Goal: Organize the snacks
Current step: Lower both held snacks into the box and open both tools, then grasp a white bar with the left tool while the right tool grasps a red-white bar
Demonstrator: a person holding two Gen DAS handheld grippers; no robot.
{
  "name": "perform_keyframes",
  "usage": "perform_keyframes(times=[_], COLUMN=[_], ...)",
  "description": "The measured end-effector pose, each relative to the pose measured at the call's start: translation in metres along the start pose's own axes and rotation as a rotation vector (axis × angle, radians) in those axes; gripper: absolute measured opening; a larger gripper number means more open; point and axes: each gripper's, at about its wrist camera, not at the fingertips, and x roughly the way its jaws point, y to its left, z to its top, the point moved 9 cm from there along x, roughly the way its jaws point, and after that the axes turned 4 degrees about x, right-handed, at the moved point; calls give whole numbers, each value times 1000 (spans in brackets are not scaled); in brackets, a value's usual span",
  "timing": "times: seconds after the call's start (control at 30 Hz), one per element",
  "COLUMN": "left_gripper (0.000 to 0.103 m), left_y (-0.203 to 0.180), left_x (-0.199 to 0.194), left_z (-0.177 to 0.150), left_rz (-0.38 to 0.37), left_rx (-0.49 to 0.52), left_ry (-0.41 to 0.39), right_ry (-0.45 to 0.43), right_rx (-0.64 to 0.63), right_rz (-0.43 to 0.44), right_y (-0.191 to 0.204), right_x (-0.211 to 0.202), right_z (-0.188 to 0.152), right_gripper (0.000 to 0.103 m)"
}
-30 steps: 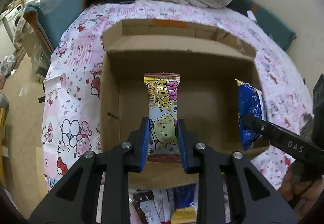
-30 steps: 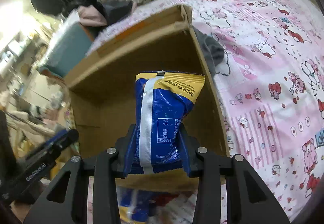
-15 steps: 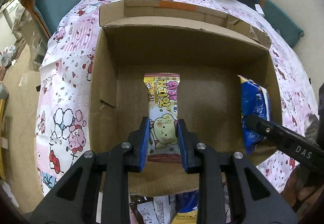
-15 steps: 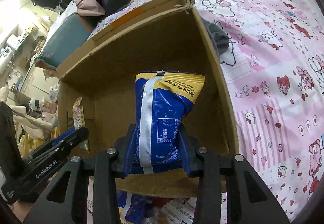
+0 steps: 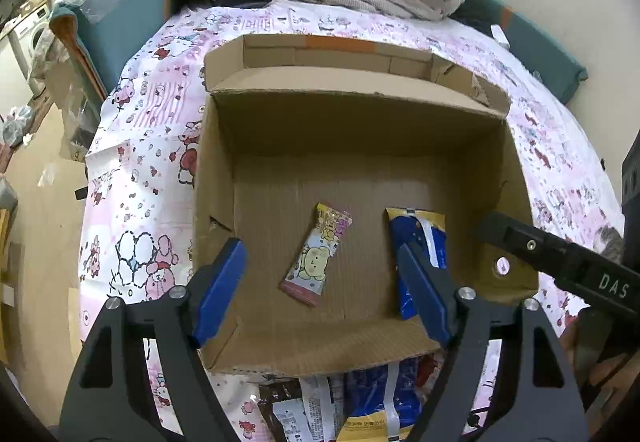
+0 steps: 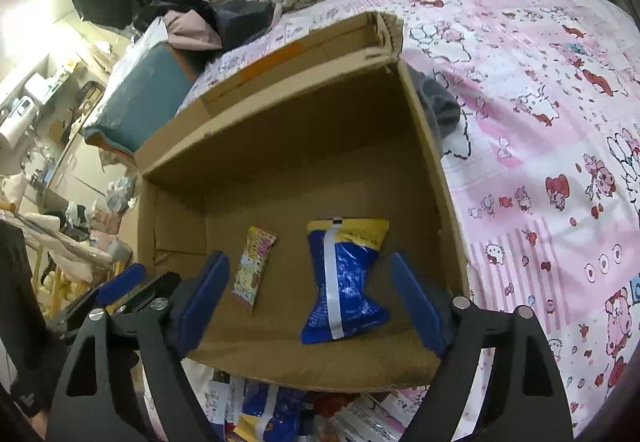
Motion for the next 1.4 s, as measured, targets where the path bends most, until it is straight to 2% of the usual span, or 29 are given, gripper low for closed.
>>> perform_keyframes(times=[0.33, 0.4, 0.5, 0.67, 0.9, 1.13, 1.4], left_gripper=[76, 86, 94, 96, 96, 96, 96], left_y=[17, 21, 30, 38, 41, 43, 48], left_x=[-32, -39, -49, -53, -64, -71, -71], left_z=[2, 2, -4, -30, -51, -72, -94], left_rz=[-27, -19, -8, -7, 30, 19, -3], left_rx=[-68, -74, -94, -122, -114, -130, -173], left_ry=[-59, -73, -83, -37, -23, 15, 80], right_ry=[-57, -57, -53, -31, 12, 48, 140], right_rx=[-16, -13, -25, -20, 30, 72, 145], right_rz=[-50, -41, -33, -20, -11, -6, -14], right_y=[0, 1, 4, 3, -4, -9, -22], right_x=[-31, -38, -47, -54, -57, -62, -54], right_z=[-1, -4, -11, -29, -58, -83, -113], right_gripper=[87, 87, 87, 87, 87, 87, 87])
